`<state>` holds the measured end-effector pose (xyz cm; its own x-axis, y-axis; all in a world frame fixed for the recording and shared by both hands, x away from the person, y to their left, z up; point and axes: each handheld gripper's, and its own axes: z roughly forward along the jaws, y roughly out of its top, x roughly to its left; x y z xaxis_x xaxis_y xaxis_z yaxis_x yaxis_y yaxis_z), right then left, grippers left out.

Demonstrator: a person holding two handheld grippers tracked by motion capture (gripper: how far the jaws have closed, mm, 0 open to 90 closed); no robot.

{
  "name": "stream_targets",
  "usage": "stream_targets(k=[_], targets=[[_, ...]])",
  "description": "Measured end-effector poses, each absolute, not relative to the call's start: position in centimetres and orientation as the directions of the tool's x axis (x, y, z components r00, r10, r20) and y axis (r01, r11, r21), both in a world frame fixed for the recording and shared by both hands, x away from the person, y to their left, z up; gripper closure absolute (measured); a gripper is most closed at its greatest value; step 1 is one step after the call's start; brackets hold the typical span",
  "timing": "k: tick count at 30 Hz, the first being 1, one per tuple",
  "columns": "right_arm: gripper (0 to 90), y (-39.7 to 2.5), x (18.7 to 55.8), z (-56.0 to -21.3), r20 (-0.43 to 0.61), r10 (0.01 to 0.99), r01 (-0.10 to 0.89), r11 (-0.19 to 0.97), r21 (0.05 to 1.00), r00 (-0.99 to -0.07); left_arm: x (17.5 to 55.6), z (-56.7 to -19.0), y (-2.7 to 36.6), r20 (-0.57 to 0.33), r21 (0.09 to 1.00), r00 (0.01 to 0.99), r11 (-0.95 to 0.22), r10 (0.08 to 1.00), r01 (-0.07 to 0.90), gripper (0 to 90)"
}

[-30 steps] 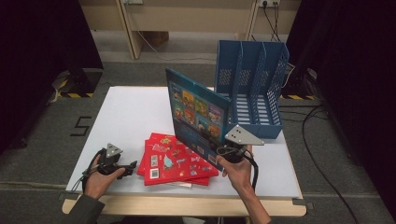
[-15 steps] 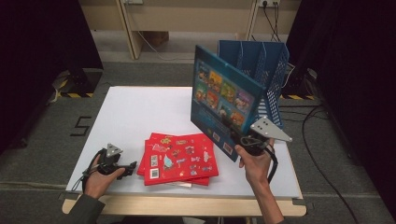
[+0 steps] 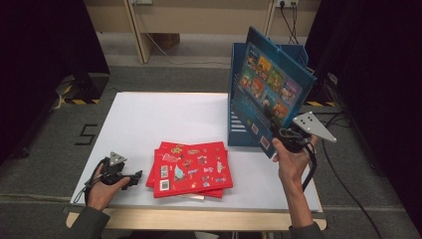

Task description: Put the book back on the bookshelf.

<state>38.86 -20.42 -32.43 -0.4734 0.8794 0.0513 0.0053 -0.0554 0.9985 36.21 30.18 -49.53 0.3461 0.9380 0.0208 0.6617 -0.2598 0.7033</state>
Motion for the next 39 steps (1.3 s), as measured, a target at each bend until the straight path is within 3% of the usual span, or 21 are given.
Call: stream_targets(k=[20,26,39], targets=[[82.5,-17.7,47.1,-33.0,0.082,0.947,0.046,-0.071,0.996,-0.312,36.1,-49.5,30.1,0.017,0.700,0.357,-0.266,0.934,0.663,16.9],[82.5,-16.6,49.5,-33.1,0.047,0.964,0.062,-0.032,0.998,-0.262,36.1,-49.6,30.0,0.016,0.703,0.354,-0.262,0.935,0.661,16.9],[82.5,-13.8,52.5,-34.8,0.053,0.976,0.101,-0.032,0.994,-0.212,35.9,-49.6,30.1,0.011,0.700,0.356,-0.261,0.935,0.664,16.9]])
